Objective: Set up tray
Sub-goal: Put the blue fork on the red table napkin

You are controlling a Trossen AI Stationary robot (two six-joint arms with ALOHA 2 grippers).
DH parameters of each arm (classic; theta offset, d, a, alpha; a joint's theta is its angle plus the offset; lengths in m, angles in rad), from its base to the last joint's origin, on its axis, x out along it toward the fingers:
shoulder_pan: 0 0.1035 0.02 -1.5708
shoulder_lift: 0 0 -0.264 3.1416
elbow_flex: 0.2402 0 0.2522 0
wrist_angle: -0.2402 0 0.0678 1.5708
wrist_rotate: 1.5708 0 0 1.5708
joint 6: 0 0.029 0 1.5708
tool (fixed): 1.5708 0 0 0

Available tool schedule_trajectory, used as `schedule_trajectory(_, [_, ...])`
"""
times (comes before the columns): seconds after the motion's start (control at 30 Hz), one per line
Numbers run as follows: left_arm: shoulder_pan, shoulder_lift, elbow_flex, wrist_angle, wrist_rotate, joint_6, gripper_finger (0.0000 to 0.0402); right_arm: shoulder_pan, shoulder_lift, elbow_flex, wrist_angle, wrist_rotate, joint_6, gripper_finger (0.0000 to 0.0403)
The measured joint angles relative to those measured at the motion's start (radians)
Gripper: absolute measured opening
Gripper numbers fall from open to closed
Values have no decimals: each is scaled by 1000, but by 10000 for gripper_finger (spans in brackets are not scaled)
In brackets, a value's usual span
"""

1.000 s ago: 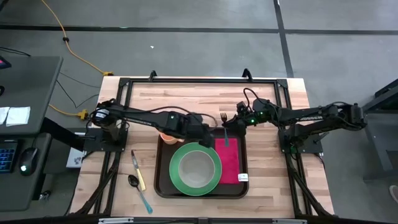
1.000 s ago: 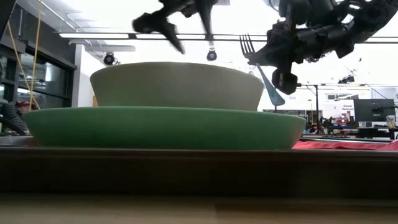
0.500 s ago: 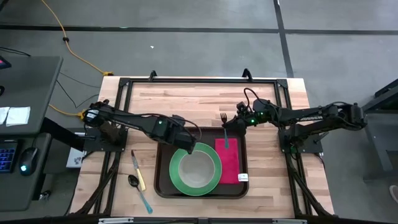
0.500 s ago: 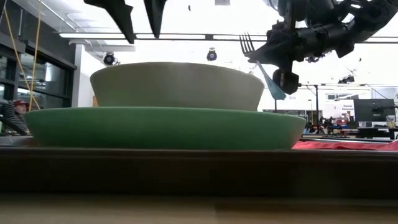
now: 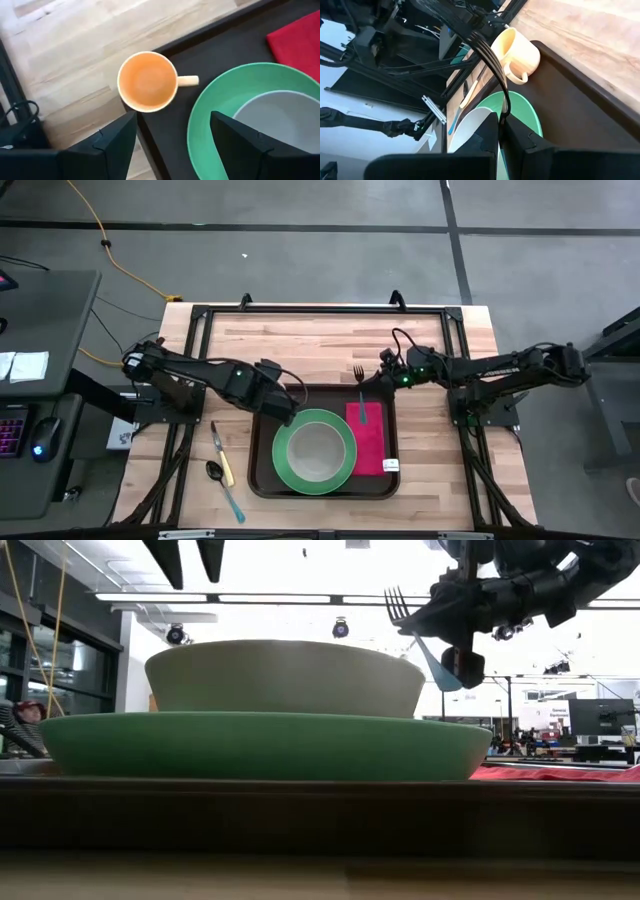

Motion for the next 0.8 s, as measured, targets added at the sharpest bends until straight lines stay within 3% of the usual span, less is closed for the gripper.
schedule_trajectory(0.27, [-5,-56,-44,-2,-35,34,284,43,0,0,3,45,26,0])
schedule_trajectory(0.8, [-6,-273,-335,97,-23,25,282,96,0,0,-11,110,81,0])
